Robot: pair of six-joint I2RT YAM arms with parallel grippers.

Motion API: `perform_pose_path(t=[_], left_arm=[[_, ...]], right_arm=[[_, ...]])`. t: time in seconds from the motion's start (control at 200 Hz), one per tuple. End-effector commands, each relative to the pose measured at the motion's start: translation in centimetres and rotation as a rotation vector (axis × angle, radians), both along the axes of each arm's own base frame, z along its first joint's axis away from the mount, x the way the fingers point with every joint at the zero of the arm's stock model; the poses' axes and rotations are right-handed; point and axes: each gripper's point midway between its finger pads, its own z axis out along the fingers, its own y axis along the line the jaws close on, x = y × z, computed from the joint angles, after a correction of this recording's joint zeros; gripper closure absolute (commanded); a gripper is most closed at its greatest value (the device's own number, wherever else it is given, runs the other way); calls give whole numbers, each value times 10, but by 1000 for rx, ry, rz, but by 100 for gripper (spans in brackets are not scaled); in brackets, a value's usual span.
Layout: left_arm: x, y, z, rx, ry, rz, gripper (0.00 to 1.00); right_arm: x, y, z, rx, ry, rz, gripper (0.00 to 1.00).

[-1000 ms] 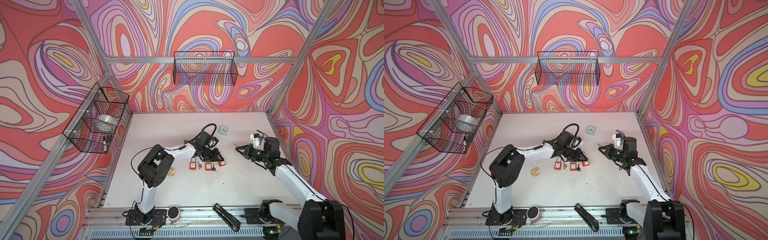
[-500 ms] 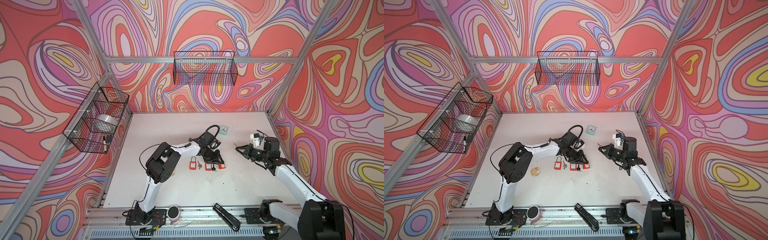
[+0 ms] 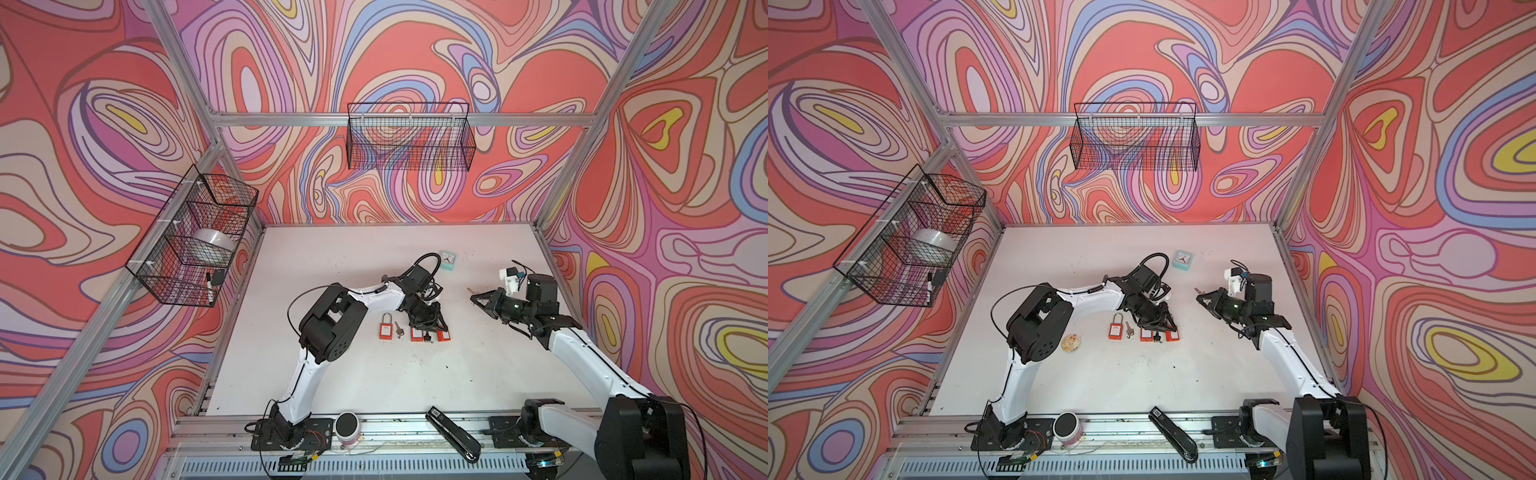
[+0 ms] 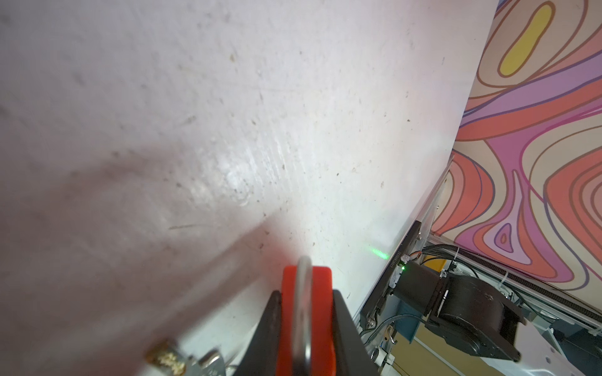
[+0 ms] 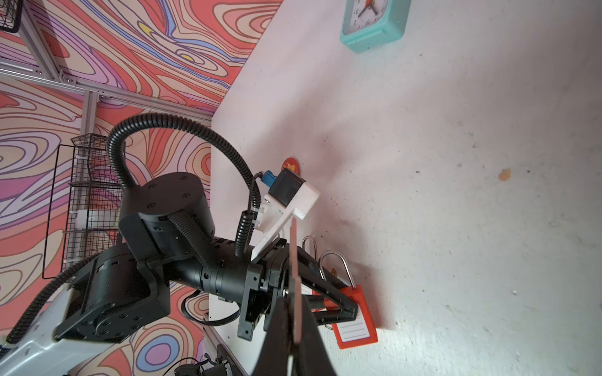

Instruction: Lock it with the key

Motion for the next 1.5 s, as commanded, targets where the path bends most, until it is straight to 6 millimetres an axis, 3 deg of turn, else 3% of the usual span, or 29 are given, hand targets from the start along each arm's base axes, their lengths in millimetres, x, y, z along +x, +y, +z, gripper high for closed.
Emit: perform_pose_path(t=[0.0, 0.205, 1.057, 1.497], left_arm=[[-4, -5, 0, -5, 20, -28, 98], [-4, -4, -3, 7, 28, -25, 85], [3, 2, -13, 59, 40, 21, 66], [2, 7, -4, 51, 30, 61, 58]], right_arm=[[1, -1, -3, -12, -5, 5, 100], [2, -1, -1, -10, -9, 4, 100], [-1, 0, 2, -3, -17, 12, 100], [-1, 0, 2, -3, -22, 10, 100]])
